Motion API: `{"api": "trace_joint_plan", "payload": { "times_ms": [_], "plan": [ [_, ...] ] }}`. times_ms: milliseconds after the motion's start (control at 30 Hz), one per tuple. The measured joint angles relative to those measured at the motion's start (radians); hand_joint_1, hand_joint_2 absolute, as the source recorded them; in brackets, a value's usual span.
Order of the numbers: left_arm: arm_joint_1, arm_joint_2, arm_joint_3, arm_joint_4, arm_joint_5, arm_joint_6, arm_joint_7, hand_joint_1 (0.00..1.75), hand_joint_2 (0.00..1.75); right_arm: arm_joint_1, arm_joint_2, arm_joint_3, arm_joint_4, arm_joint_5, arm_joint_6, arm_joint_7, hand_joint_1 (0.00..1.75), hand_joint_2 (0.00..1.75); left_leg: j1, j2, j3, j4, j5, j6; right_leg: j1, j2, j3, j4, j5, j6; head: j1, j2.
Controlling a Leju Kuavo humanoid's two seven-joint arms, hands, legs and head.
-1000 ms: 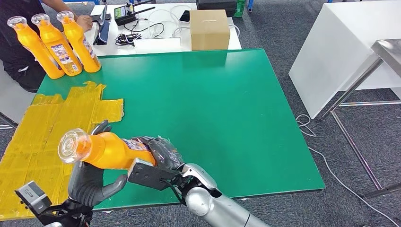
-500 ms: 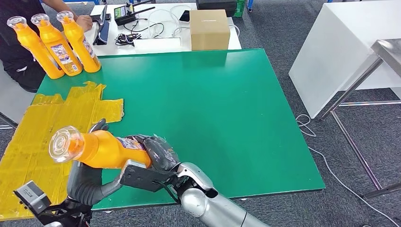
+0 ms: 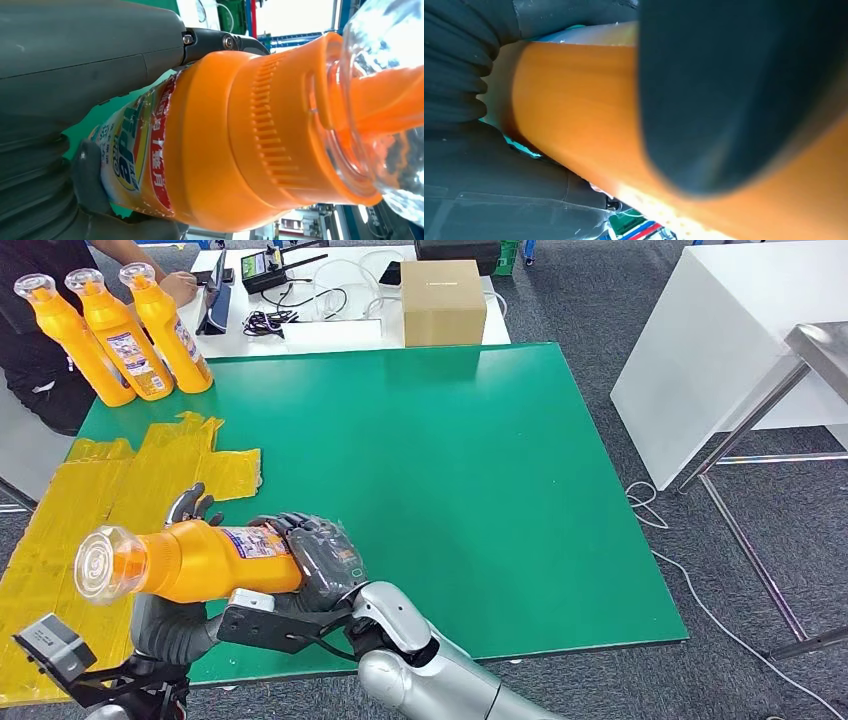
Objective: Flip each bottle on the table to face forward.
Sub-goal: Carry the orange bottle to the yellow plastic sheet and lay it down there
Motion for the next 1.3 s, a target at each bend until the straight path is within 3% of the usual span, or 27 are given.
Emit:
{"api": "trace_joint_plan", "payload": {
  "times_ms": [167, 400, 533, 633, 767, 1033, 1067, 1133, 1200, 1267, 1300],
  "plan": [
    [0.01, -0.001, 0.008, 0.0, 0.011, 0.028, -0.002, 0.0, 1.75, -0.011, 0.03, 0.028, 0.045, 0.04, -0.001, 0.013, 1.75, 1.75, 0.0, 0.001, 0.0, 0.0, 0.0, 0.0, 0.0, 0.001, -0.001, 0.0, 0.0, 0.0, 0.0, 0.0],
    [0.031, -0.005, 0.01, -0.004, 0.037, 0.062, -0.013, 0.04, 1.75, -0.04, 0.034, 0.074, 0.069, -0.011, 0.01, 0.004, 1.75, 1.75, 0.0, 0.001, 0.0, 0.0, 0.0, 0.0, 0.0, 0.001, -0.001, 0.0, 0.0, 0.0, 0.0, 0.0],
    [0.036, -0.009, 0.009, -0.006, 0.053, 0.072, -0.016, 1.5, 1.75, -0.051, 0.036, 0.09, 0.082, -0.033, 0.008, 0.003, 1.75, 1.75, 0.0, 0.001, 0.0, 0.0, 0.0, 0.0, 0.0, 0.001, -0.001, 0.0, 0.0, 0.0, 0.0, 0.0],
    [0.038, -0.01, 0.009, -0.006, 0.062, 0.074, -0.021, 1.5, 1.75, -0.058, 0.038, 0.096, 0.094, -0.042, 0.007, -0.001, 1.75, 1.75, 0.0, 0.001, 0.0, 0.0, 0.0, 0.0, 0.0, 0.001, -0.001, 0.0, 0.0, 0.0, 0.0, 0.0],
    [0.039, -0.011, 0.009, -0.006, 0.063, 0.077, -0.024, 1.75, 1.75, -0.06, 0.04, 0.098, 0.102, -0.043, 0.006, -0.005, 1.75, 1.75, 0.0, 0.001, 0.0, 0.0, 0.0, 0.0, 0.0, 0.001, -0.001, 0.0, 0.0, 0.0, 0.0, 0.0],
    [0.042, -0.017, 0.009, -0.006, 0.092, 0.08, -0.038, 1.75, 1.75, -0.064, 0.043, 0.108, 0.111, -0.063, 0.007, -0.009, 1.73, 1.75, 0.0, 0.001, 0.0, 0.0, 0.0, 0.0, 0.0, 0.001, -0.001, 0.0, 0.0, 0.0, 0.0, 0.0],
    [0.042, -0.017, 0.009, -0.006, 0.095, 0.08, -0.039, 1.75, 1.75, -0.064, 0.044, 0.11, 0.112, -0.066, 0.007, -0.009, 1.66, 1.75, 0.0, 0.001, 0.0, 0.0, 0.0, 0.0, 0.0, 0.001, -0.001, 0.0, 0.0, 0.0, 0.0, 0.0],
    [0.043, -0.02, 0.009, -0.006, 0.102, 0.081, -0.041, 1.75, 1.75, -0.066, 0.044, 0.113, 0.115, -0.071, 0.007, -0.009, 0.83, 1.75, 0.0, 0.001, 0.0, 0.0, 0.0, 0.0, 0.0, 0.001, -0.001, 0.0, 0.0, 0.0, 0.0, 0.0],
    [0.044, -0.023, 0.008, -0.006, 0.105, 0.081, -0.043, 1.75, 1.75, -0.066, 0.044, 0.114, 0.116, -0.082, 0.005, -0.012, 0.04, 0.87, 0.0, 0.001, 0.0, 0.0, 0.0, 0.0, 0.0, 0.001, -0.001, 0.0, 0.0, 0.0, 0.0, 0.0],
    [0.045, -0.025, 0.007, -0.009, 0.09, 0.091, -0.048, 1.75, 1.75, -0.055, 0.038, 0.11, 0.117, -0.108, -0.011, -0.022, 0.0, 0.0, 0.0, 0.001, 0.0, 0.0, 0.0, 0.0, 0.0, 0.001, -0.001, 0.0, 0.0, 0.0, 0.0, 0.0],
    [0.047, -0.026, 0.005, -0.012, 0.074, 0.1, -0.053, 1.75, 1.75, -0.045, 0.031, 0.105, 0.117, -0.122, -0.024, -0.028, 0.0, 0.0, 0.0, 0.001, 0.0, 0.0, 0.0, 0.0, 0.0, 0.001, -0.001, 0.0, 0.0, 0.0, 0.0, 0.0]
  ]
}}
